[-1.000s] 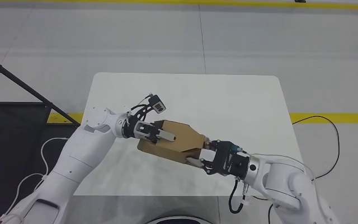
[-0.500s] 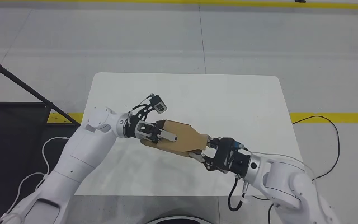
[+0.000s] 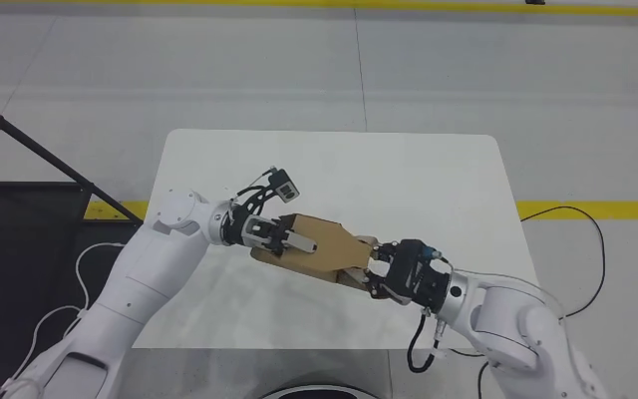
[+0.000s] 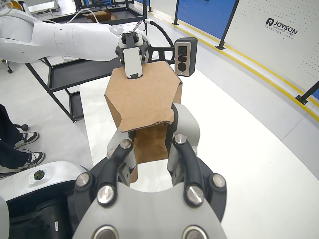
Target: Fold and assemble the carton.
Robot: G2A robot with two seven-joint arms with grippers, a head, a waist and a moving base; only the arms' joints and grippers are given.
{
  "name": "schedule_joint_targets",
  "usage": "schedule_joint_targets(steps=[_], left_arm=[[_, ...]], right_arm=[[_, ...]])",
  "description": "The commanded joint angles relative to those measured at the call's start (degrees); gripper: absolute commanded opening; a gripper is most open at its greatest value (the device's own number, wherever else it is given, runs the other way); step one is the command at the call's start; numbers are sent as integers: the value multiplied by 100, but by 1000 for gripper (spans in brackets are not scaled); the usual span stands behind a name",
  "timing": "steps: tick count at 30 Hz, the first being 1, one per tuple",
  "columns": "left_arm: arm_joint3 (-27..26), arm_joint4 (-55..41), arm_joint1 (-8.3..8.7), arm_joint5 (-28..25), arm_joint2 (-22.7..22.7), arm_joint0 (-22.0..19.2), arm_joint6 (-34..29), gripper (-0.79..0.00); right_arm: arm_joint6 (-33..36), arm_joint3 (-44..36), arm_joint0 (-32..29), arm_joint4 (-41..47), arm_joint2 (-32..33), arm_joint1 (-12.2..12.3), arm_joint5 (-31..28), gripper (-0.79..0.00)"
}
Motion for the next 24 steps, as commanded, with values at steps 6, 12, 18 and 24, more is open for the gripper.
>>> schedule_joint_targets(steps=[6,12,18,24], left_arm=[[37,13,-25,-4,57,-29,0,-785],[51,11,-33,-21,86,-40,0,-785],[55,-1,-34,-36,89,-31,0,-785],[27,8,-33,-44,98,-7,0,-785]], right_arm=[[33,45,84,-7,-100,-16,35,-486],[81,77,154,19,-162,-27,53,-493],[147,72,197,-3,-256,-37,57,-493],[184,122,289,39,-316,-50,66,-493]])
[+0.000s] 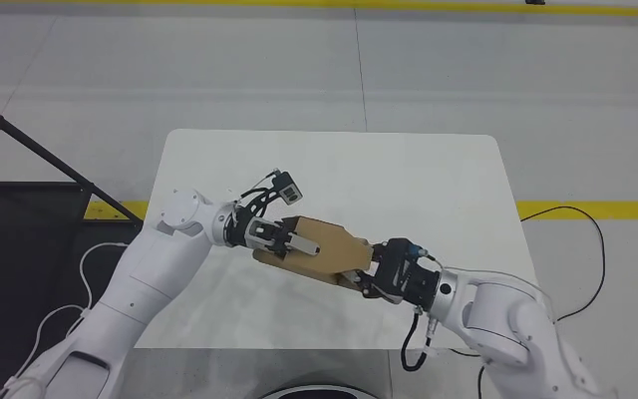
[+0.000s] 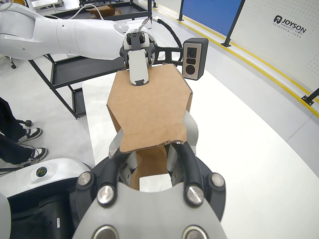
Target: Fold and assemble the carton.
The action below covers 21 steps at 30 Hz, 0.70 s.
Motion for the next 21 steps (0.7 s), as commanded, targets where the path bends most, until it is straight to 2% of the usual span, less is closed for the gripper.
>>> schedule_joint_targets(steps=[1,21], left_arm=[[-8,5,-1,2,6,3,0,-785],[-14,15,-11,-5,40,-21,0,-785]], right_arm=[[17,15,34,9,-29,-5,0,-489],[173,191,308,156,-221,-49,33,-480]])
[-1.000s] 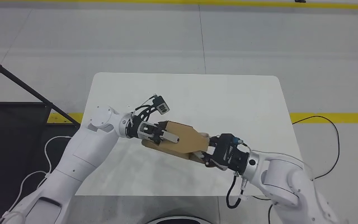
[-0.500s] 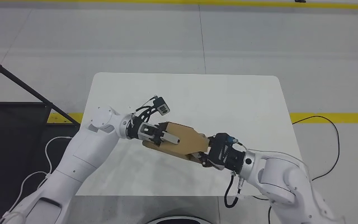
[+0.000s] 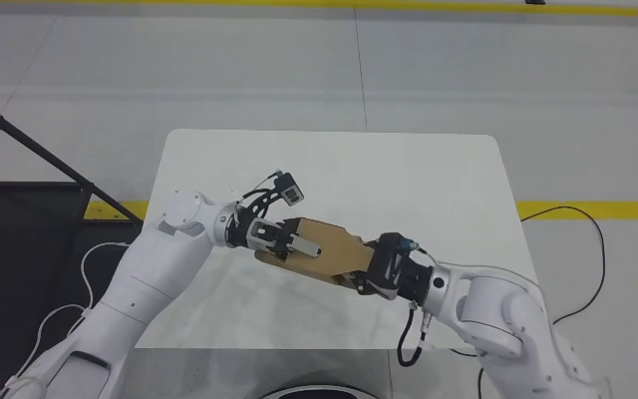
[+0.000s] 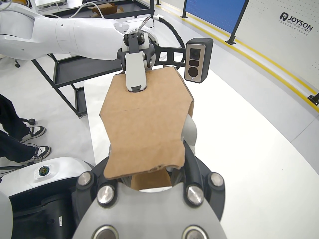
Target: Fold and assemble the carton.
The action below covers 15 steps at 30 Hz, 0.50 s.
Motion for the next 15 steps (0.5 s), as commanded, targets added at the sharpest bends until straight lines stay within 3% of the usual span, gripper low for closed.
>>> schedule_joint_targets(steps=[1,15], left_arm=[[-2,2,-1,-2,2,1,0,-785],[30,-3,-10,7,25,-27,0,-785]], right_arm=[[20,19,22,20,-11,-3,6,-480],[80,62,99,118,-37,-18,50,-437]])
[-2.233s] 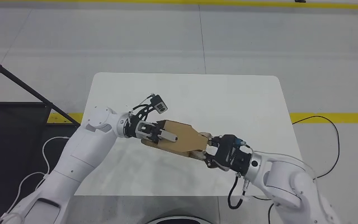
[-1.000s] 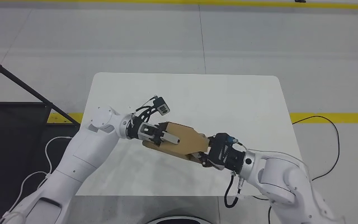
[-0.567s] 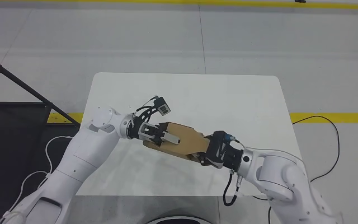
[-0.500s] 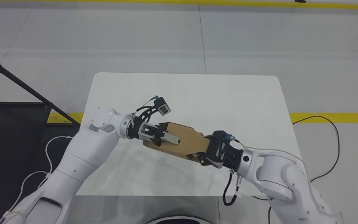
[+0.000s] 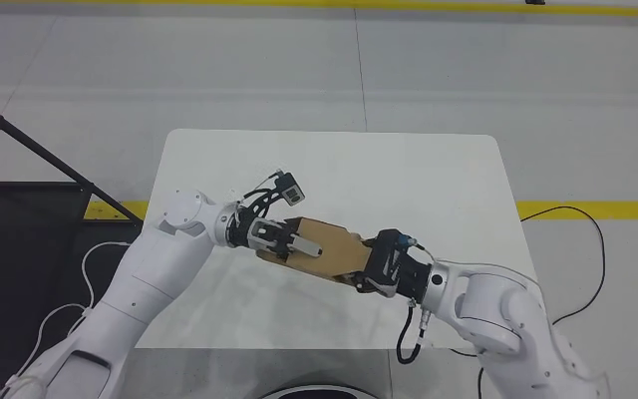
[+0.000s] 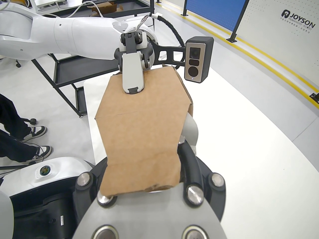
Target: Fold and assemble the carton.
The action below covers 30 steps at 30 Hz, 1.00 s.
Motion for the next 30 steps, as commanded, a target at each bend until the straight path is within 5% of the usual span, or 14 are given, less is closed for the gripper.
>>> schedule_joint_targets(steps=[1,24,27,30], left_arm=[[17,5,1,-3,-1,-7,0,-785],[-158,-118,104,-141,-258,134,0,-785],[-208,-136,122,-256,-351,193,0,-785],[-303,-86,139,-382,-459,270,39,-785]], right_arm=[[3,-12,-13,22,25,2,10,-422],[-708,-347,-1183,173,1210,155,-283,-394],[-797,-324,-1372,376,1425,178,-416,-268],[-852,-256,-1523,764,1622,197,-501,-243]])
